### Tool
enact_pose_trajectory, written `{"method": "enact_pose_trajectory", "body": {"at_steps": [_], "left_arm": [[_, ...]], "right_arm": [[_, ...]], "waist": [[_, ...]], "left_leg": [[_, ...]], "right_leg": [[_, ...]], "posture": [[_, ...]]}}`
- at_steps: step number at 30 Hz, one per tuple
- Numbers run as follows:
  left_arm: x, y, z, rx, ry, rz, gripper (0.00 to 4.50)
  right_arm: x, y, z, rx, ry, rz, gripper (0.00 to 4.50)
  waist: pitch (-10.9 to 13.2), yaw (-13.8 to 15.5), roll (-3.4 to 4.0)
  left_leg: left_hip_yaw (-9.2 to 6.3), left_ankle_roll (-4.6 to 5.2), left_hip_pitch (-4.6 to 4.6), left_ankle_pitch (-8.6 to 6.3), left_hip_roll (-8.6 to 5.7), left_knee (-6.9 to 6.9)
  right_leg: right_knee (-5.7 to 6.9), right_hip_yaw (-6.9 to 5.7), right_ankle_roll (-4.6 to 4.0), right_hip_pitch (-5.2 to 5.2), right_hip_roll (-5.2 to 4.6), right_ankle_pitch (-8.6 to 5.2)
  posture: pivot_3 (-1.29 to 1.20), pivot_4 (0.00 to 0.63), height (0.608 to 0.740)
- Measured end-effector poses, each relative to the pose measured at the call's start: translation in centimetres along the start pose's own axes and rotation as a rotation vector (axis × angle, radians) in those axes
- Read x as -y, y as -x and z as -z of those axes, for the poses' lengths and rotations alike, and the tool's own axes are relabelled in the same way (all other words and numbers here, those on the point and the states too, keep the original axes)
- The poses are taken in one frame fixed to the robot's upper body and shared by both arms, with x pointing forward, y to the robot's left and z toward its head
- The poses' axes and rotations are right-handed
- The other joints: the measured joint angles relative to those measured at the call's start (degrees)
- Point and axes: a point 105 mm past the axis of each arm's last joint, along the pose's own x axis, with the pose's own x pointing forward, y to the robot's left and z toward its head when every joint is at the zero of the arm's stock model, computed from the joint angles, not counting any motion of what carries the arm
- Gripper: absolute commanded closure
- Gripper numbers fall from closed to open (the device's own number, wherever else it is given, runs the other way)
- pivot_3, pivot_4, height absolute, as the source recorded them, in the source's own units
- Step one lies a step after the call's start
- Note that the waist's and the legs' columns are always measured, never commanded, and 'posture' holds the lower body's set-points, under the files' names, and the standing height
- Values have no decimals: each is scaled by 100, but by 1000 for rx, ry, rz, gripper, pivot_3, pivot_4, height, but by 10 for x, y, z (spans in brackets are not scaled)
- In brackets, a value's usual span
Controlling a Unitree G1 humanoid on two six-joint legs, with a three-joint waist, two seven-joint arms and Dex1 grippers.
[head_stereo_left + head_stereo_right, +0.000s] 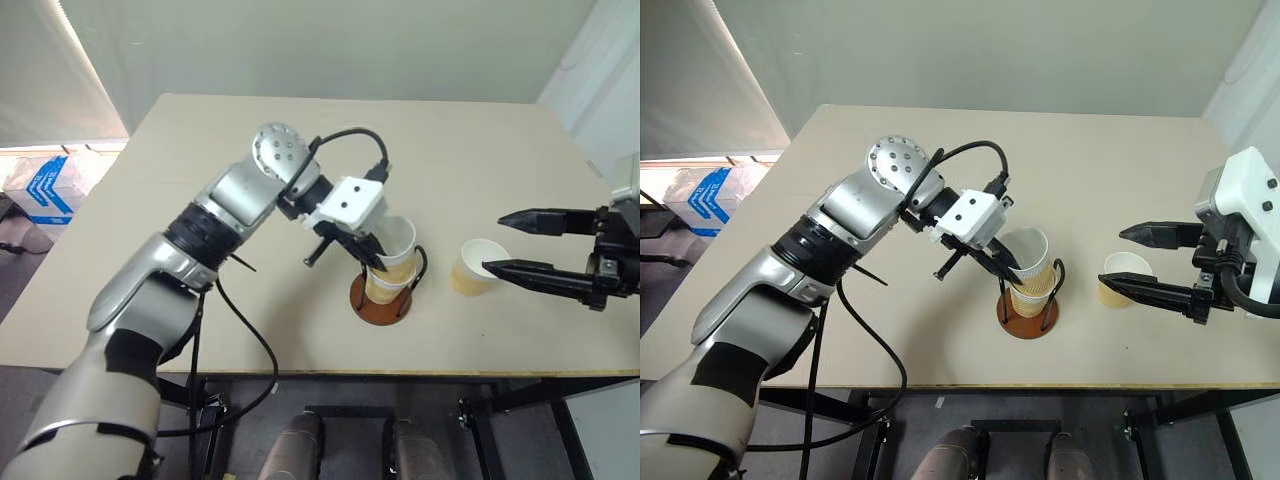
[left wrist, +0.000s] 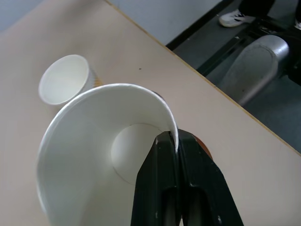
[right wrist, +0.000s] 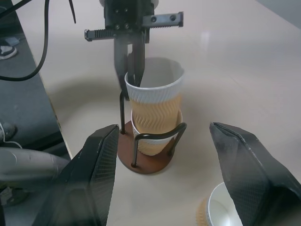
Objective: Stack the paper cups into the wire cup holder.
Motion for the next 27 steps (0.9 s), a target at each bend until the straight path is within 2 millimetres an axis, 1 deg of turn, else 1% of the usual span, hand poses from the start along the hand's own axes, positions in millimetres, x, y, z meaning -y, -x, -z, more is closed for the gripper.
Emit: {"method": "enact_pose_trajectory", "body": {"at_steps": [5, 10, 13, 17, 18, 20, 23, 25, 27], "left_arm": [[0, -3, -3, 5, -9, 8, 1804], [-9, -5, -15, 55, -26, -23, 47], [-15, 3, -22, 96, -10, -75, 13], [-22, 28, -25, 163, 59, -195, 13], [-22, 36, -23, 176, 86, -226, 13], [-18, 50, -12, 186, 155, -287, 13], [-9, 65, 8, 167, 247, -371, 0], [-1, 75, 26, 138, 325, -440, 0], [7, 81, 35, 119, 374, -485, 0]], "right_arm": [[0, 0, 1, -4, 1, 1, 1239], [2, 0, 0, -1, 7, 11, 1239], [6, -3, 6, -39, 2, 40, 1239], [14, -7, 27, -152, -16, 92, 1239], [16, -8, 33, -188, -11, 102, 1239], [17, -11, 41, -227, -4, 107, 1239], [20, -17, 52, -269, 6, 103, 702], [22, -20, 59, -303, 21, 88, 64], [26, -24, 63, -314, 48, 86, 26]], "waist": [[0, 7, 0], [0, 21, 0], [0, 20, 0], [-2, 19, 4], [-3, 18, 6], [-4, 6, 6], [-5, 1, 9], [-5, -1, 9], [-5, -5, 9]], "left_leg": [[1, -1, 0, -2, -1, 1], [4, 2, 1, -3, 0, 3], [6, 0, 5, -4, 2, 2], [8, 1, 7, -4, 3, 2], [9, 1, 9, -5, 3, 2], [11, -2, 14, -7, 6, 0], [12, -3, 15, -6, 5, 1], [12, -3, 15, -6, 5, 1], [13, -2, 14, -6, 4, 5]], "right_leg": [[-1, 1, 2, 0, 0, -1], [0, 1, 2, 1, -1, -1], [3, 0, 2, 1, 0, -1], [3, 1, 3, 1, -1, -1], [3, 1, 3, 1, -1, -1], [4, 1, 2, 1, 0, -1], [5, 1, 3, 1, 0, -1], [4, 1, 2, 1, 1, -1], [3, 2, 1, 2, 0, 0]], "posture": [[0, 150, 740], [0, 150, 740], [0, 150, 740], [0, 150, 740], [0, 150, 740], [0, 150, 740], [0, 150, 740], [0, 150, 740], [0, 150, 740]]}}
